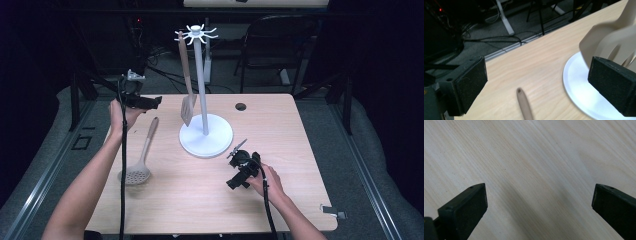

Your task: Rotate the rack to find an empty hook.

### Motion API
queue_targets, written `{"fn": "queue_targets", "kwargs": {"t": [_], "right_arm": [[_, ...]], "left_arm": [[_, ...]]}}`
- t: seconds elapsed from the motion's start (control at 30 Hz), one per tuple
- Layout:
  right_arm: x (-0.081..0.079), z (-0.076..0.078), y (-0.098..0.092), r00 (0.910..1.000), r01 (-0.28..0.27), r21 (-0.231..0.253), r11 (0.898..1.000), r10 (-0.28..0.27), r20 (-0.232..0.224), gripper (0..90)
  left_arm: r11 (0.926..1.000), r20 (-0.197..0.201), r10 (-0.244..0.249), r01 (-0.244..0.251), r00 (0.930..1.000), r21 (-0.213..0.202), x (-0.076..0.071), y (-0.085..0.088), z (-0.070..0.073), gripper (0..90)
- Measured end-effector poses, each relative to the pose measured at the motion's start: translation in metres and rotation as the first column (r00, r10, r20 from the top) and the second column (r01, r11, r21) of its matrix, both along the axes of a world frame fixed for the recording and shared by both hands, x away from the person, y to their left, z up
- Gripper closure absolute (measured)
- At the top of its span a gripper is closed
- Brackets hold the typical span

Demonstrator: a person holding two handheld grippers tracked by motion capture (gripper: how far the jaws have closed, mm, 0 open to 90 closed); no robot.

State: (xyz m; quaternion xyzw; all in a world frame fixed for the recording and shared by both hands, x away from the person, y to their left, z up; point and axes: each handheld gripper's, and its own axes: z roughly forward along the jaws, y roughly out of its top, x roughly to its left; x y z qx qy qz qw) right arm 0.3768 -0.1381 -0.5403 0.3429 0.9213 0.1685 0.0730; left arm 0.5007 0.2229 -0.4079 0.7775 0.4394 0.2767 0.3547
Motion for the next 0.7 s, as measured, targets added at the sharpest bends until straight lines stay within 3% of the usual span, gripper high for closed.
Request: {"fn": "queue_targets", "kwargs": {"t": [0.13,0.43,0.57,0.7], "right_arm": [[-0.001,0.0,0.001,1.0,-0.002,0.002,1.0,0.002,0.0,0.0],[-0.001,-0.002,0.002,1.0,0.001,0.008,1.0,-0.001,0.005,0.0],[-0.001,-0.002,0.001,1.0,0.001,0.003,1.0,-0.001,0.005,0.0],[-0.001,-0.001,0.001,1.0,0.002,0.0,1.0,-0.002,0.006,0.0]], "left_arm": [[0.9999,-0.049,0.014,-0.014,0.9987,0.006,-0.004,0.007,-0.019,1.0],[0.9993,-0.149,0.032,-0.029,0.9883,0.022,-0.011,0.017,-0.06,0.7],[0.999,-0.168,0.045,-0.043,0.9848,0.014,-0.013,0.021,-0.073,0.5],[0.9984,-0.195,0.044,-0.037,0.9798,0.042,-0.014,0.025,-0.084,0.0]]}}
